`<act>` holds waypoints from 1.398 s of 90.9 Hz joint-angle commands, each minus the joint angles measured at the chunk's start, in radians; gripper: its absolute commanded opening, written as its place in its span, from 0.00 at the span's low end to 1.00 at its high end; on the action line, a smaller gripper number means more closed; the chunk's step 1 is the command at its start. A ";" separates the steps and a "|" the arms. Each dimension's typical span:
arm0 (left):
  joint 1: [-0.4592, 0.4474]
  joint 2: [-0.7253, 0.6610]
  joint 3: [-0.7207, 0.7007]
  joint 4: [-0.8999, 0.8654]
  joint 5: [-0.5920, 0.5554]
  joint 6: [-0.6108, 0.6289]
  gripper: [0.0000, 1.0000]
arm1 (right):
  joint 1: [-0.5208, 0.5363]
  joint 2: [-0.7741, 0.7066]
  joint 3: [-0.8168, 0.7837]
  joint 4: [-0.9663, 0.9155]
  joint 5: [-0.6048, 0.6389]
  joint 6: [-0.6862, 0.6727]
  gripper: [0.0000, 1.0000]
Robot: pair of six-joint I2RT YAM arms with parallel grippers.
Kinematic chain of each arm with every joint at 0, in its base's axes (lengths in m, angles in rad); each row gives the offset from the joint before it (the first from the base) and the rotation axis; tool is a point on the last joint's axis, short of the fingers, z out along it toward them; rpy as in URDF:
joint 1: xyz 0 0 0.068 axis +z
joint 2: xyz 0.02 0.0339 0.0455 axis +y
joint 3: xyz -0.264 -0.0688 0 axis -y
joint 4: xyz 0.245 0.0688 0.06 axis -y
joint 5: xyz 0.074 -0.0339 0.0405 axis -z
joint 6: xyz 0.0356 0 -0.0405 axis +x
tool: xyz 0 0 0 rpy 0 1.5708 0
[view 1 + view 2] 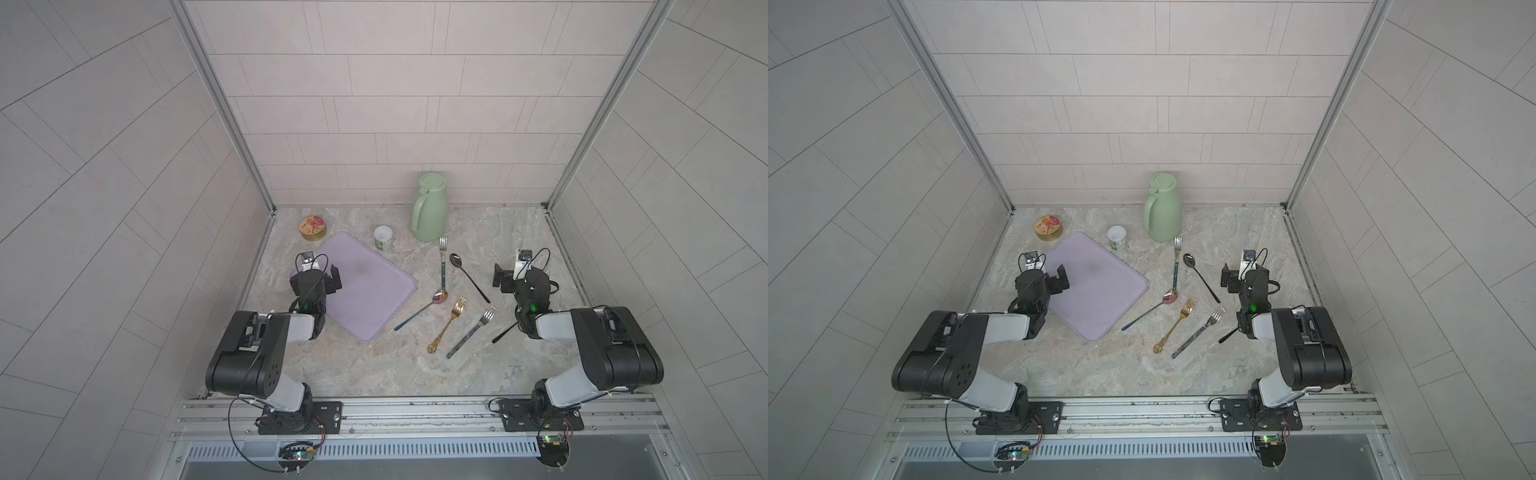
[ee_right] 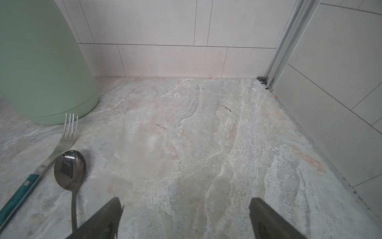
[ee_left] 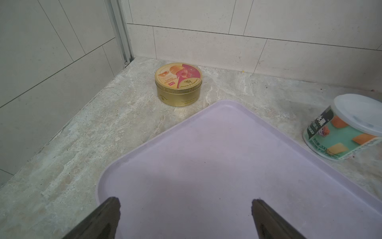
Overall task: Set the spoon and fork side by side
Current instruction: Move the tray to the center of the board.
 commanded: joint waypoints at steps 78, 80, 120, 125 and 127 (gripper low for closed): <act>0.007 -0.008 0.025 -0.023 0.016 -0.002 1.00 | -0.006 -0.014 0.036 -0.039 0.017 0.009 1.00; 0.006 -0.024 0.032 -0.049 0.018 0.002 1.00 | -0.005 -0.029 0.045 -0.063 0.018 0.006 1.00; -0.117 -0.444 0.301 -0.833 -0.013 -0.373 1.00 | -0.007 -0.493 0.430 -1.067 0.083 0.414 1.00; -0.127 -0.474 0.315 -0.870 0.093 -0.449 1.00 | -0.008 -0.528 0.463 -1.157 0.002 0.440 1.00; -0.138 -0.479 0.316 -0.870 0.148 -0.459 1.00 | -0.007 -0.542 0.471 -1.182 -0.032 0.448 1.00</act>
